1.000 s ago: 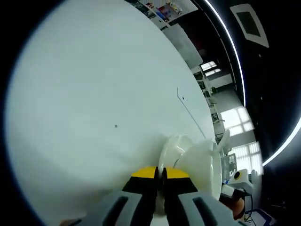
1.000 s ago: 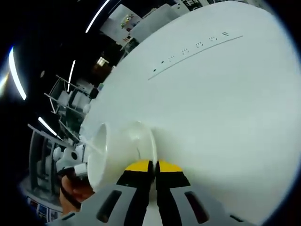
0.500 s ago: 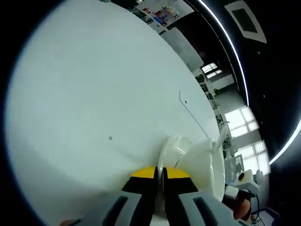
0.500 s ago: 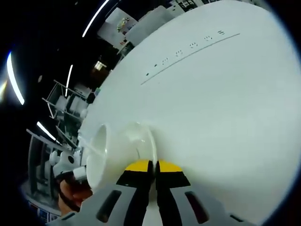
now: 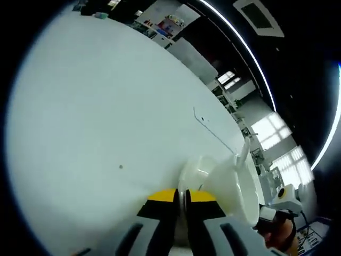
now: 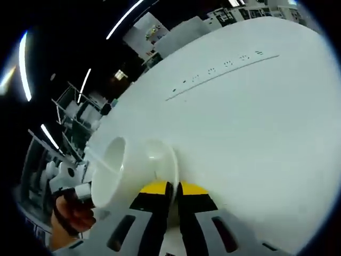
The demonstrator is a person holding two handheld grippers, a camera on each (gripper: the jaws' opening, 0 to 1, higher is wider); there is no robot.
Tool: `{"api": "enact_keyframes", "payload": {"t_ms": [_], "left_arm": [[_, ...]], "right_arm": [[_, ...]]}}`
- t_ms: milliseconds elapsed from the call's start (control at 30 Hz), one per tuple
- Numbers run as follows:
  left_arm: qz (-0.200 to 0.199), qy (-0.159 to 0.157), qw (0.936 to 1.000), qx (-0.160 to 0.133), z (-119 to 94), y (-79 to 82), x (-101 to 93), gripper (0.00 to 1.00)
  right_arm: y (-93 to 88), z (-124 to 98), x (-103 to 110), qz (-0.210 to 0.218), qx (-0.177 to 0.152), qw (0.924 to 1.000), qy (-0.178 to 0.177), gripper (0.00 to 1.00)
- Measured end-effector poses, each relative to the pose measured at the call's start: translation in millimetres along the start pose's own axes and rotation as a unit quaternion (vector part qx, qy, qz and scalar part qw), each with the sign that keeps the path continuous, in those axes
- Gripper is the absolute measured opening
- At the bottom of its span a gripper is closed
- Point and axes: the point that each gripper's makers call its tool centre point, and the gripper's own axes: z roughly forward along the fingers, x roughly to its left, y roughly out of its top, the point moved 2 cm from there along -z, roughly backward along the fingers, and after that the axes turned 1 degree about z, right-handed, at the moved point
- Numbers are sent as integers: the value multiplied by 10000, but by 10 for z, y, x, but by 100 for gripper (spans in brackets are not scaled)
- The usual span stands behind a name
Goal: Tidy tabletop coffee trays, cups and spoons，present forward
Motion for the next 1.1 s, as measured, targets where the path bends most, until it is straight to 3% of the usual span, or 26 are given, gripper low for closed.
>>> {"api": "enact_keyframes", "payload": {"t_ms": [67,367,567,633,733,967,1067,1100], "left_arm": [[12,-8,9999,-133,-49,55,4,9],[84,-255,9987,-443,-277,197,-1,7],[890,-338,9914,-897,-465,308,-88,7],[1385,-429,9847,-968,-552,305,-132,6],[1947,-388,9699,-1411,-708,379,-176,6],[2612,-480,9392,-2177,-1078,475,-283,7],[2493,-621,9387,-2301,-1236,493,-296,8],[2539,-627,9340,-2433,-1295,518,-308,8]], "right_arm": [[58,-50,4,-414,-193,9989,-96,8],[189,-263,133,-829,-466,9954,-89,10],[343,-530,203,-1308,-878,9875,-65,13],[407,-648,172,-1623,-1040,9809,-251,14],[467,-809,191,-1831,-1289,9742,-287,14],[486,-1084,319,-2278,-1647,9592,-286,17],[512,-1221,399,-2391,-1859,9528,-209,18],[514,-1287,408,-2432,-1922,9505,-199,18]]}}
